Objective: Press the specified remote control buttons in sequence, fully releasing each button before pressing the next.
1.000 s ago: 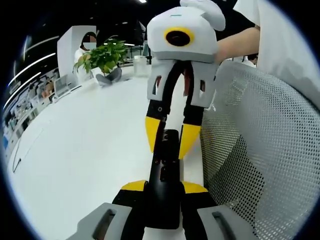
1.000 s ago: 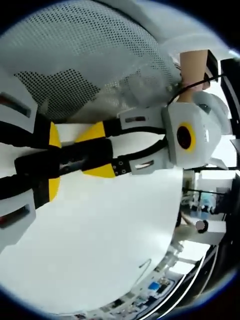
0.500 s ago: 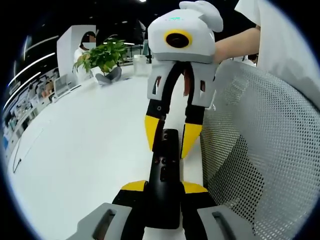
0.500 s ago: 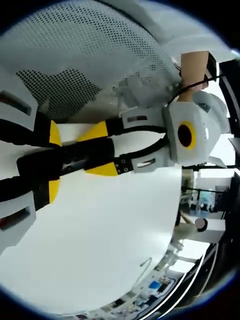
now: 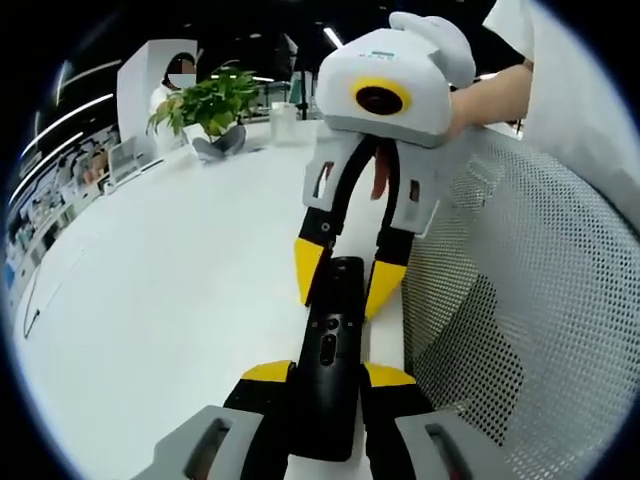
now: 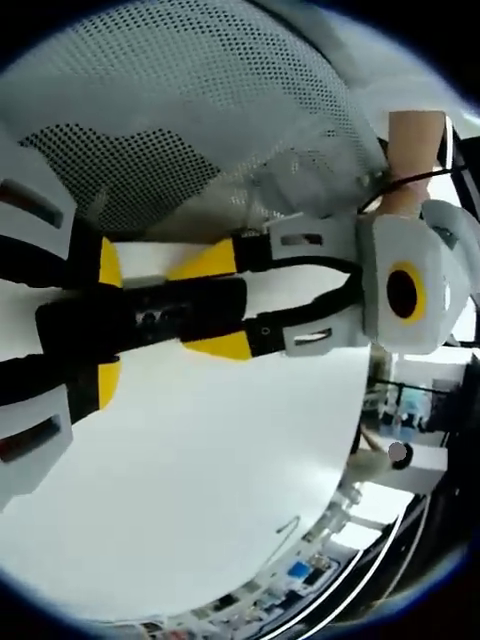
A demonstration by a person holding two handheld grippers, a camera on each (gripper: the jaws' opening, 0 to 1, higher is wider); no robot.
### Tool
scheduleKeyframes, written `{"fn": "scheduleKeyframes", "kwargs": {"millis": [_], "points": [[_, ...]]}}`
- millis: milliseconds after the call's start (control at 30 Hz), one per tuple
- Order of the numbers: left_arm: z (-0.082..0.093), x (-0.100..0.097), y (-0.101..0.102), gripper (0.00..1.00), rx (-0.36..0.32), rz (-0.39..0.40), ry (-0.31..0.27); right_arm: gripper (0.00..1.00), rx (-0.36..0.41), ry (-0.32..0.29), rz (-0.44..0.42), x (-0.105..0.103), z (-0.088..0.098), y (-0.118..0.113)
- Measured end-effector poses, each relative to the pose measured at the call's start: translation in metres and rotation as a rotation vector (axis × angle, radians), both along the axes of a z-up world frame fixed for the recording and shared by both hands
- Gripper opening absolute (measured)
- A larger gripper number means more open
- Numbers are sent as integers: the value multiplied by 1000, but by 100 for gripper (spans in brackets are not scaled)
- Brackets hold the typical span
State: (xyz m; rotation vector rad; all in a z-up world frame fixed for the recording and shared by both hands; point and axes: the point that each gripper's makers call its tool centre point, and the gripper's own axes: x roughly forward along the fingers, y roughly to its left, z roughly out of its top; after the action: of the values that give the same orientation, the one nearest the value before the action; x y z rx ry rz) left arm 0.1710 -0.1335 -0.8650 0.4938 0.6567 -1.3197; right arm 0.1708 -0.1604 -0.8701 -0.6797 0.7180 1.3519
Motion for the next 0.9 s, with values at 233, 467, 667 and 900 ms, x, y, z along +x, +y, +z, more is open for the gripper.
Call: {"fn": "scheduleKeyframes", "kwargs": {"millis": [233, 467, 667, 900], "points": [[0, 1, 0, 25, 12, -8, -9, 22, 36, 14, -28, 1, 0, 0], [0, 2, 1, 26, 13, 21, 21, 22, 47, 8, -32, 1, 0, 0], [8, 6, 5, 26, -23, 122, 128, 22, 49, 7, -43, 1, 0, 1], [47, 33, 23, 32, -133, 296, 86, 22, 58, 4, -50, 1, 0, 1]]}}
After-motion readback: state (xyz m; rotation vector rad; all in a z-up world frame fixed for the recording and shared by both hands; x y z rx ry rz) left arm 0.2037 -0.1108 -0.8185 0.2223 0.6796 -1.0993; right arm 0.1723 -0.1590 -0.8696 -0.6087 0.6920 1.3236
